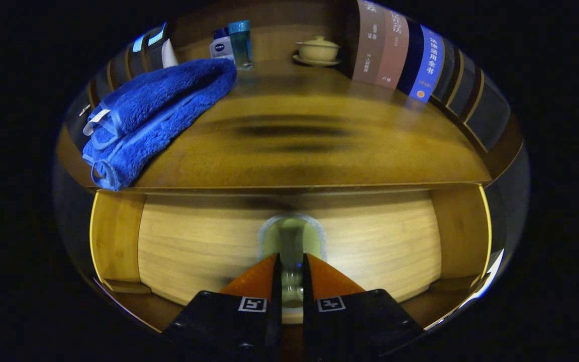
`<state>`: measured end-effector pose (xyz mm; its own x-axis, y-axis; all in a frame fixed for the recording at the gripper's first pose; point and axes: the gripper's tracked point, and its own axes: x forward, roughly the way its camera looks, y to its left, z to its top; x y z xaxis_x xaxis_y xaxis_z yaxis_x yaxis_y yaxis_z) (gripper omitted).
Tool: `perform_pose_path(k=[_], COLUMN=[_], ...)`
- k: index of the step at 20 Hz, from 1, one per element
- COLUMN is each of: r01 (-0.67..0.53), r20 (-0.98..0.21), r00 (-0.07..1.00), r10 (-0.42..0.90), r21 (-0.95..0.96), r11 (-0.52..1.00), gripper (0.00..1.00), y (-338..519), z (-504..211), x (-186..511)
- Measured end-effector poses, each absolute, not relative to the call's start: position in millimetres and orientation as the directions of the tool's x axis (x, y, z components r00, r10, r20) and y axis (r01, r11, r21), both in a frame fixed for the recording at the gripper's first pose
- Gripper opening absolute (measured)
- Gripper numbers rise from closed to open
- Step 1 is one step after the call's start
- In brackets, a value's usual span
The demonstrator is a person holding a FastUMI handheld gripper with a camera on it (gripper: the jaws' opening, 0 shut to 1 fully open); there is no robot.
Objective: Pull open the drawer, take out the items inside it, and place them on the countertop above the cabinet.
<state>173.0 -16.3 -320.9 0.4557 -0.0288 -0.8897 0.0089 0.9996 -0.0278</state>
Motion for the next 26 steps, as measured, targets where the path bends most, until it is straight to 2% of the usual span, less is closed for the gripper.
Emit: perform_pose_path(k=[6,9,14,18,26], r01=[0.033,0.035,0.017,0.015,0.009], r20=[-0.887,-0.868,-0.816,-0.779,-0.812], r00=[0.462,0.495,0.574,0.626,0.584], r10=[-0.004,0.048,0.066,0.043,0.005], r21=[0.012,0.076,0.092,0.066,0.013], r11=[0.999,0.997,0.996,0.998,1.000], gripper=[0.21,0.21,0.21,0.21,0.21], y=[-13,1,6,-1,2], z=[-282,-242,-174,-138,-152], x=[152,141,138,165,255])
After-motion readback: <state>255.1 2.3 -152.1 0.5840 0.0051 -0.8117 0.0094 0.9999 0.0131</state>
